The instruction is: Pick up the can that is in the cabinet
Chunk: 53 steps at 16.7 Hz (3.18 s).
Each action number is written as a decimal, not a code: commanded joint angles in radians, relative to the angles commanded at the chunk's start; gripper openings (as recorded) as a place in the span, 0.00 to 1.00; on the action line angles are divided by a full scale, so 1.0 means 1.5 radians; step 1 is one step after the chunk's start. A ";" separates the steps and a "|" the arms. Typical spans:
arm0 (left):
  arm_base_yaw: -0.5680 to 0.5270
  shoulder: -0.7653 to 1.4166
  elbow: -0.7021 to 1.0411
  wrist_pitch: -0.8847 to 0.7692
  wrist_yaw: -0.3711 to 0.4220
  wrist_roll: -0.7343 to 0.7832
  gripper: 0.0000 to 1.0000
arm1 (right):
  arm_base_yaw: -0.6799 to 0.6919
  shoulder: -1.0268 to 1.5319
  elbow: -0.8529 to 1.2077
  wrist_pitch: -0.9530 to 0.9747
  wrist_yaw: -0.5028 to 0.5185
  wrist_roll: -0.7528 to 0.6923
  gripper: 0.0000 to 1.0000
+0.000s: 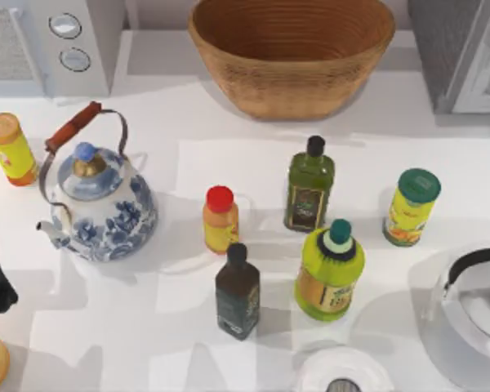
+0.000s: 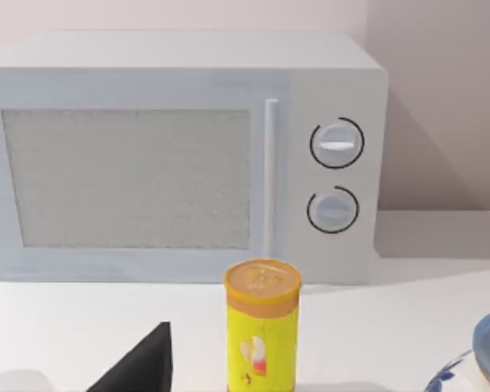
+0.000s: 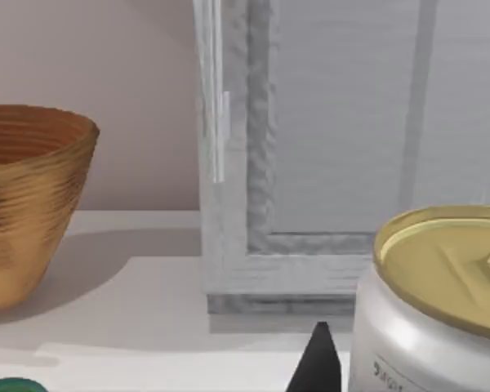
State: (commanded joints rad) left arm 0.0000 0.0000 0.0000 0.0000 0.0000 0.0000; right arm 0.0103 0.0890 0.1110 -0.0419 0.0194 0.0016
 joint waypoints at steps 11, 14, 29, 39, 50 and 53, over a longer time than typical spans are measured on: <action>0.000 0.000 0.000 0.000 0.000 0.000 1.00 | -0.009 -0.051 -0.069 0.033 -0.017 0.000 0.00; 0.000 0.000 0.000 0.000 0.000 0.000 1.00 | -0.029 -0.011 -0.020 0.081 -0.059 0.004 0.00; 0.000 0.000 0.000 0.000 0.000 0.000 1.00 | -0.172 0.795 0.489 0.626 -0.661 0.066 0.00; 0.000 0.000 0.000 0.000 0.000 0.000 1.00 | -0.381 1.429 0.640 0.895 -0.891 0.053 0.00; 0.000 0.000 0.000 0.000 0.000 0.000 1.00 | -0.444 1.567 0.662 0.959 -0.944 0.046 0.00; 0.000 0.000 0.000 0.000 0.000 0.000 1.00 | -0.440 1.553 0.672 0.959 -0.937 0.043 0.00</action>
State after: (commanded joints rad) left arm 0.0000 0.0000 0.0000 0.0000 0.0000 0.0000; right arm -0.6497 2.4186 1.1196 1.3971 -1.3861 0.0663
